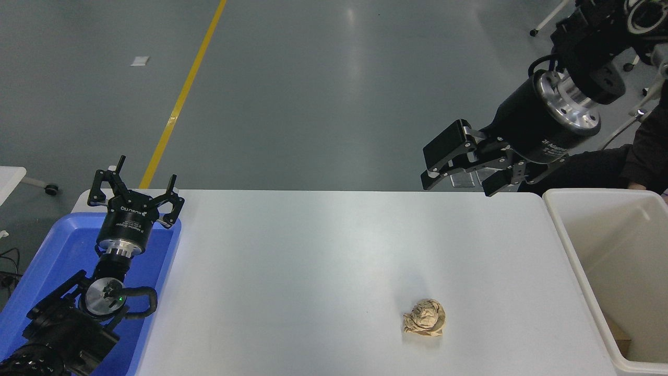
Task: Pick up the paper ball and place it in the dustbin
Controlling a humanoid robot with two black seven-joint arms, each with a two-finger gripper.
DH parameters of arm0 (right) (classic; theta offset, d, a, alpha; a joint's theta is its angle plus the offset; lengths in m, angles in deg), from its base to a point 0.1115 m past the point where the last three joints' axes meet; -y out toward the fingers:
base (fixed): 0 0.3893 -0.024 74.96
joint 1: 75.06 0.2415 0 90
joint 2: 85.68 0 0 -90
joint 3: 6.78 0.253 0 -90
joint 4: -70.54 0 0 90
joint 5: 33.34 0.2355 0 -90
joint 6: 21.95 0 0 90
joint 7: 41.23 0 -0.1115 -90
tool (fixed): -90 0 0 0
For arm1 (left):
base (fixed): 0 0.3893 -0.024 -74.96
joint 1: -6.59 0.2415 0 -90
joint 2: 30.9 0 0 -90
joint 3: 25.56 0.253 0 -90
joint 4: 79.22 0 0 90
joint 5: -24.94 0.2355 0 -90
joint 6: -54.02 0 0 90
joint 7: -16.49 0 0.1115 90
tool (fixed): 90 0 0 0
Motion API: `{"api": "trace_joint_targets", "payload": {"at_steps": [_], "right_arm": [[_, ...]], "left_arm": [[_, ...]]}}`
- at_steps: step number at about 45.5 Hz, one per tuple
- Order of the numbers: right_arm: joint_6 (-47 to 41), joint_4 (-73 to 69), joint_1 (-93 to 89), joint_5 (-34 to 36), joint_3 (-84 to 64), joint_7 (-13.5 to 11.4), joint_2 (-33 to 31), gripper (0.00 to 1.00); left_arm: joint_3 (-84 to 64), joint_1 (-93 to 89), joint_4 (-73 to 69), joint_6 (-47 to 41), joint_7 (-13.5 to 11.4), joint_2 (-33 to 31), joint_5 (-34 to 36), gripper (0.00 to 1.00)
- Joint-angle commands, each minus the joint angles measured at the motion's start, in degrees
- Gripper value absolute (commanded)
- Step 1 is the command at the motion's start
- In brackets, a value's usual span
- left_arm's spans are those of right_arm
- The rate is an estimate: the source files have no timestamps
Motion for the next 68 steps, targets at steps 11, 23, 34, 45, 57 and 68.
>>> {"api": "trace_joint_targets", "payload": {"at_steps": [11,23,34,45,57,68], "right_arm": [[-0.1,0.8,-2.7,-0.6,-0.9,-0.2,-0.4,1.00],[0.3,7.9,-17.1,-0.7,4.7,-0.1,1.5,1.00],[2.9,12.7,-31.4,-1.3,11.1,-0.2,2.8,1.00],[4.3,24.9,-51.7,-8.8,21.8,-0.1,7.2,1.00],[6.8,33.8,-64.3,-23.5,25.4,0.0,9.3,1.00],[8.9,37.6,-70.0,-27.5,25.6,-0.1,10.1,1.00]], "left_arm": [[0.2,-0.3,0.0,-0.1,0.0,0.1,0.0,1.00],[0.2,-0.2,0.0,-0.2,0.0,0.1,0.0,1.00],[0.2,-0.2,0.0,-0.1,0.0,0.1,0.0,1.00],[0.2,-0.2,0.0,-0.1,0.0,0.1,0.0,1.00],[0.2,-0.2,0.0,-0.1,0.0,0.1,0.0,1.00],[0.1,-0.2,0.0,-0.1,0.0,0.1,0.0,1.00]]}}
